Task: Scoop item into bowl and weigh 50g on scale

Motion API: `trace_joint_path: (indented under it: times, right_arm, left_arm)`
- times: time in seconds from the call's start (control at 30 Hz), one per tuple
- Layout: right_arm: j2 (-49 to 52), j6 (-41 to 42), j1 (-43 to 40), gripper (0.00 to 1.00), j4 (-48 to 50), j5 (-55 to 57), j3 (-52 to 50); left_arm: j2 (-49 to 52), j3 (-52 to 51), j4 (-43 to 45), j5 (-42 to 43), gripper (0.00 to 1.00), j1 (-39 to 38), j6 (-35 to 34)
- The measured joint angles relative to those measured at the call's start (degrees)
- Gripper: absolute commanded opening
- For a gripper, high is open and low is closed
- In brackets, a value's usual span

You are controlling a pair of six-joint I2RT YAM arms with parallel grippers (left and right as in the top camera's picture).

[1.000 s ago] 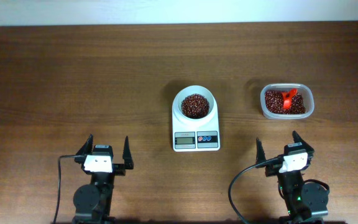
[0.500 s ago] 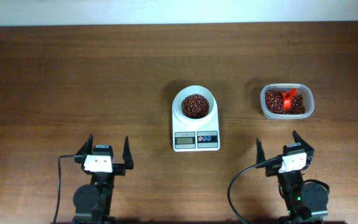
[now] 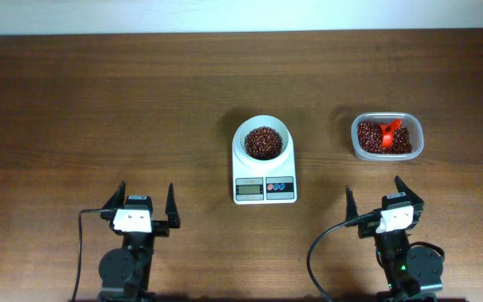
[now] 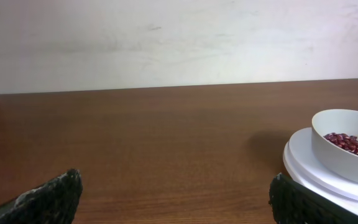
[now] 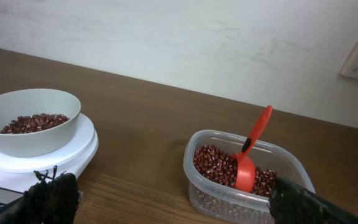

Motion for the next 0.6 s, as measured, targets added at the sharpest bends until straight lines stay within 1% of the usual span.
trace_joint_path:
  times: [0.6]
  right_arm:
    - [0.0,0.0,0.0,0.99,0.0,0.0,0.0]
  left_arm:
    - [0.0,0.0,0.0,0.0,0.99,0.0,0.0]
